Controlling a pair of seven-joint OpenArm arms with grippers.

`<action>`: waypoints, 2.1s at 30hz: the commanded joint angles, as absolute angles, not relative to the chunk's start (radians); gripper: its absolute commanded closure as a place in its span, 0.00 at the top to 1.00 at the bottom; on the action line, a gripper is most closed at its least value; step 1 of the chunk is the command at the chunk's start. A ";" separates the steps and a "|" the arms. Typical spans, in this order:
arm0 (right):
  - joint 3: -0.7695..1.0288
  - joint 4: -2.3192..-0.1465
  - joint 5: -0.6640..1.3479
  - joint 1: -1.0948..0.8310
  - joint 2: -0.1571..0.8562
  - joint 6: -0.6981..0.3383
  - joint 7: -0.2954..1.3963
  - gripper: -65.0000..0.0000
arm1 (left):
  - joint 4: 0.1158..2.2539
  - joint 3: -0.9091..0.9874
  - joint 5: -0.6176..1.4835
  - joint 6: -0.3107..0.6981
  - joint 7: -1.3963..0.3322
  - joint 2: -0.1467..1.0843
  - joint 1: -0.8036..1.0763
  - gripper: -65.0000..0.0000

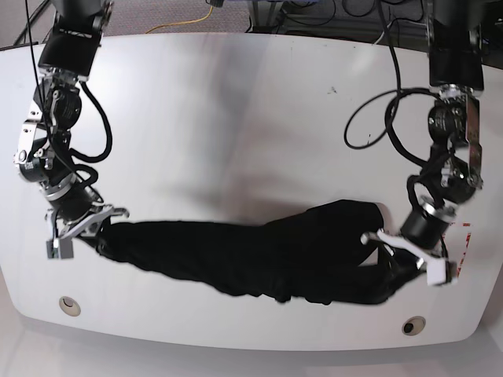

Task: Layout the t-shirt on the table in an organized manner, then fold the t-shirt properly
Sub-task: 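Lift the shirt with both grippers and pull the grippers apart, then lay the shirt flat on the table and open both grippers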

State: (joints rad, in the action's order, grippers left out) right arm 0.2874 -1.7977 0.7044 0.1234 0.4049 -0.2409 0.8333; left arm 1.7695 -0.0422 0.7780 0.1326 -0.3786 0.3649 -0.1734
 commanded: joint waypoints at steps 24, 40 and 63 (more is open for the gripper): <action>0.417 -1.863 0.708 -0.202 0.412 -0.240 0.802 0.00 | 1.888 -0.001 0.783 0.140 -0.338 0.272 0.361 0.00; 0.470 -1.862 0.707 -0.305 0.409 -0.236 0.802 0.00 | 1.883 -0.005 0.783 0.143 -0.338 0.272 0.576 0.00; 0.487 -1.867 0.705 -0.329 0.374 -0.236 0.802 0.82 | 1.880 -0.087 0.780 0.143 -0.406 0.332 0.621 0.34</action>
